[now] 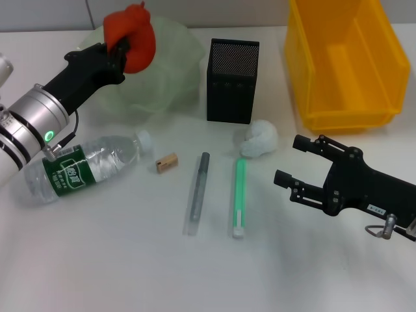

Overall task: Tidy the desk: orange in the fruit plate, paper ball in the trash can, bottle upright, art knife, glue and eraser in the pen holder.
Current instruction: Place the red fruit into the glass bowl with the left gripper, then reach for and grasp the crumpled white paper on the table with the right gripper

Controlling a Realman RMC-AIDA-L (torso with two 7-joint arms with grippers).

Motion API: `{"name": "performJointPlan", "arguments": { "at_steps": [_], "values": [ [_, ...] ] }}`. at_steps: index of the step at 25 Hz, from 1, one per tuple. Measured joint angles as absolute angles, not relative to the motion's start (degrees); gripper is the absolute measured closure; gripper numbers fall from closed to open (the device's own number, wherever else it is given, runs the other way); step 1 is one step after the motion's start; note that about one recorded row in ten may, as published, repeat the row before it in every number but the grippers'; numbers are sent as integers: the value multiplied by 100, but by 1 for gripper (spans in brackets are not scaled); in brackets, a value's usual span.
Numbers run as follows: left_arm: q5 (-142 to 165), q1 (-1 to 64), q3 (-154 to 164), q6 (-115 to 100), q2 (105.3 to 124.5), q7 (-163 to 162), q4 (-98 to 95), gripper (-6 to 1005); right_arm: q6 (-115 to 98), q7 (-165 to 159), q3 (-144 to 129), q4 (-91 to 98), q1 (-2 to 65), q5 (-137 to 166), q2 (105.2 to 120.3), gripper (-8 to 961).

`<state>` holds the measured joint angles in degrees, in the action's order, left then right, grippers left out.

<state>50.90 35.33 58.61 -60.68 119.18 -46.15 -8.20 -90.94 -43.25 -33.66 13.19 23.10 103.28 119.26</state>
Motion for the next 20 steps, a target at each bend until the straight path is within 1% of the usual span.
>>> {"name": "performJointPlan", "arguments": {
  "at_steps": [9,14,19,20],
  "values": [
    [5088,3582,5830,-5830,11918,-4642,-817,906,-9089,-4333,-3366,1318,2312,10328,11927,170],
    [5088,3626,5842,-5786,11918,-4652,-795,768,-9087,-4333,-3366,1318,2312,10327,11927,169],
    [5087,3630,5827,-5837,11918,-4654,-780,539,-9083,-4333,-3366,1319,2312,10328,11927,169],
    [5087,3630,5827,-5837,11918,-4654,-780,515,-9078,-4333,-3366,1319,2312,10327,11927,169]
  ]
}}
